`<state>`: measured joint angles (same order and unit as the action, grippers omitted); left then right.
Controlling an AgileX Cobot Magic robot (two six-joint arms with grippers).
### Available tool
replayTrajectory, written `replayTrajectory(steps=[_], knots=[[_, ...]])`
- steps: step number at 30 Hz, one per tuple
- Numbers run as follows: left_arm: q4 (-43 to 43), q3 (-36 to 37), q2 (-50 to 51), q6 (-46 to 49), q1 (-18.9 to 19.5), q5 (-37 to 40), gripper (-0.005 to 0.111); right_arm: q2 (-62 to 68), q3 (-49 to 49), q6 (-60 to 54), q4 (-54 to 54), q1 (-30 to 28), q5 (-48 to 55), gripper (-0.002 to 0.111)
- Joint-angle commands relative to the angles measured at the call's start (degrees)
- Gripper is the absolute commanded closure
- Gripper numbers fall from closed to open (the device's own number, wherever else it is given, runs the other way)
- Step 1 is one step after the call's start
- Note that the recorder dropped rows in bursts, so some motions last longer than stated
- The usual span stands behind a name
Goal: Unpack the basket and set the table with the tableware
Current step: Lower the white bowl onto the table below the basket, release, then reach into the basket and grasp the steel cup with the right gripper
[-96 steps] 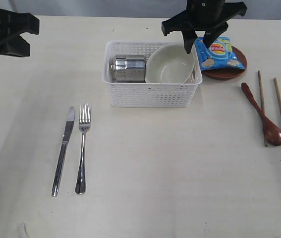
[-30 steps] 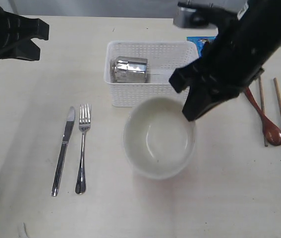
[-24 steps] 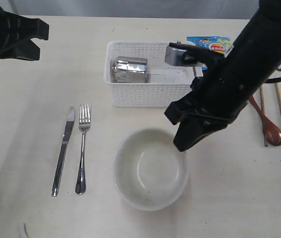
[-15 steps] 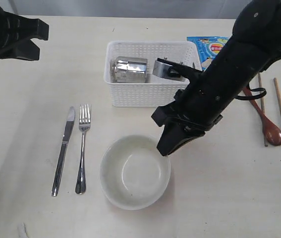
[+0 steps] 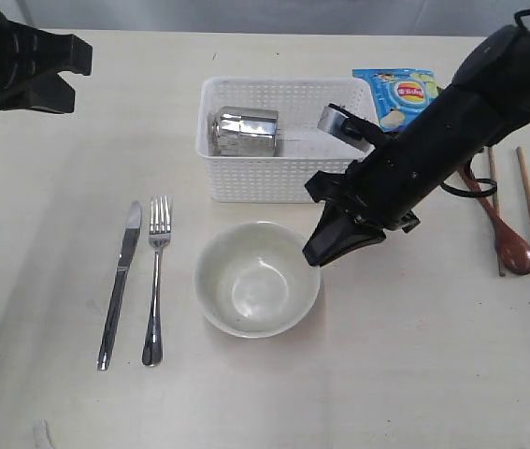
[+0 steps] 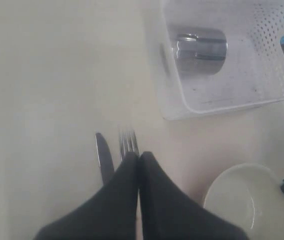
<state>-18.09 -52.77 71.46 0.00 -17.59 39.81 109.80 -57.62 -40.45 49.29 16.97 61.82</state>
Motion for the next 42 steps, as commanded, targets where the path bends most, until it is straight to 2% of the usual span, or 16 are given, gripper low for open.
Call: replayTrajectory(steps=[1,2,4,8,11,14,17,23,29,38,42], knots=[[0.3,0.4,-0.1,0.0,-0.3,-0.4,0.107,0.4,-1.4,-0.5,-0.3,-0.7,1.4,0.095],[0.3,0.4,-0.1,0.0,-0.3,-0.4,0.107,0.4,-3.3,1.4,-0.6,-1.1,3.9,0.076],[0.3,0.4,-0.1,0.0,-0.3,-0.4,0.107,0.4,-6.8,4.4,-1.9,-1.5,7.9,0.057],[0.3,0.4,-0.1,0.0,-0.3,-0.4,0.107,-0.4,-14.0,10.7,-8.2,-1.8,8.1,0.062],[0.3,0.4,-0.1,0.0,-0.3,-0.4,0.107,-3.8,-20.1,17.3,-8.6,-2.0,7.9,0.062],[0.3,0.4,-0.1,0.0,-0.3,-0.4,0.107,-5.2,-25.3,25.0,-9.0,-1.4,2.4,0.062],[0.3,0.4,-0.1,0.0,-0.3,-0.4,0.107,-0.9,-33.4,28.1,-10.2,-1.1,1.3,0.062],[0.3,0.4,-0.1,0.0,-0.3,-0.9,0.107,7.8,-42.4,34.5,-14.8,1.4,2.0,0.062],[0.4,0.4,-0.1,0.0,-0.3,-1.2,0.107,14.6,-46.0,36.6,-17.2,3.4,1.4,0.062],[0.4,0.4,-0.1,0.0,-0.3,-1.5,0.107,19.3,-46.0,37.6,-16.8,3.8,-2.6,0.062],[0.4,0.4,-0.1,0.0,-0.3,-1.7,0.107,20.4,-46.0,36.4,-13.2,3.8,-4.8,0.062]])
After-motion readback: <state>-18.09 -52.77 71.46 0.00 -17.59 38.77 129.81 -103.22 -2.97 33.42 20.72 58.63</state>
